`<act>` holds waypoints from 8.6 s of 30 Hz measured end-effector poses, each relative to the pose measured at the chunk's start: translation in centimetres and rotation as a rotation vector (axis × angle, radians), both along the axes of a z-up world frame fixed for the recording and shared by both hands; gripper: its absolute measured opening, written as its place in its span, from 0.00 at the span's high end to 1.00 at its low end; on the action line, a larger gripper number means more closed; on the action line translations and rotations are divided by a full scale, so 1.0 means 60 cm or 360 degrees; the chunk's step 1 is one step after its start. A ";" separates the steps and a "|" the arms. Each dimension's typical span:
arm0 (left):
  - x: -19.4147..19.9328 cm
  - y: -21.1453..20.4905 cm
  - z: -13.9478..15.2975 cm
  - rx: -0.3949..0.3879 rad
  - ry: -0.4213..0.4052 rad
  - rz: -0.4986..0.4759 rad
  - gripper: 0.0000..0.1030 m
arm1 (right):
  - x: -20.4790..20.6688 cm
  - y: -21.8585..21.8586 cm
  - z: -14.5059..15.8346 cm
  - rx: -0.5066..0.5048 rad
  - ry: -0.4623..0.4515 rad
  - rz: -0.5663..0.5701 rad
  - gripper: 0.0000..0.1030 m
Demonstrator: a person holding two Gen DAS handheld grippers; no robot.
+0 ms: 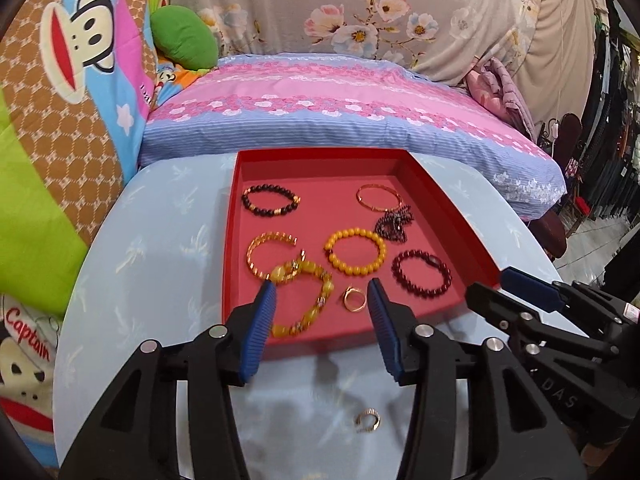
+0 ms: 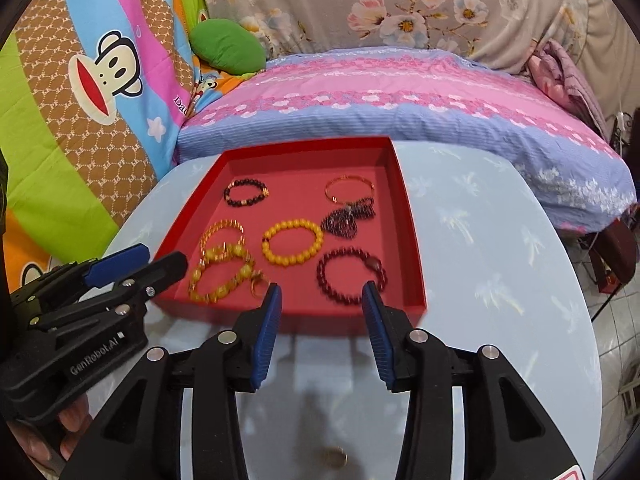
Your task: Organize jewelry
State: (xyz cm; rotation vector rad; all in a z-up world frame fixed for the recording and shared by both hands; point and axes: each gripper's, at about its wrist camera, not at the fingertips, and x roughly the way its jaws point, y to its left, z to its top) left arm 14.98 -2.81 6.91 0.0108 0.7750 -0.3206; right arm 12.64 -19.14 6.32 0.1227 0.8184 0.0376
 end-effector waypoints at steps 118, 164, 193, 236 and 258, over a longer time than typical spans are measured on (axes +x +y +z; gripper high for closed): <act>0.221 -0.049 -0.003 0.0053 0.0096 -0.0007 0.84 | 0.247 0.020 0.007 -0.0012 0.0039 0.0090 0.83; 0.189 -0.062 0.005 0.0194 0.0027 0.0086 0.66 | 0.210 0.011 0.006 -0.0037 0.0058 0.0021 0.77; 0.028 -0.031 0.014 0.0177 0.0014 0.0186 0.39 | 0.045 0.002 0.020 -0.0098 0.0010 -0.0100 0.48; -0.007 0.007 -0.010 0.0170 0.0058 0.0269 0.14 | -0.006 -0.013 0.014 -0.0159 -0.0015 -0.0285 0.06; -0.004 0.004 -0.014 0.0210 0.0030 0.0275 0.14 | -0.006 -0.013 0.001 -0.0170 0.0000 -0.0260 0.06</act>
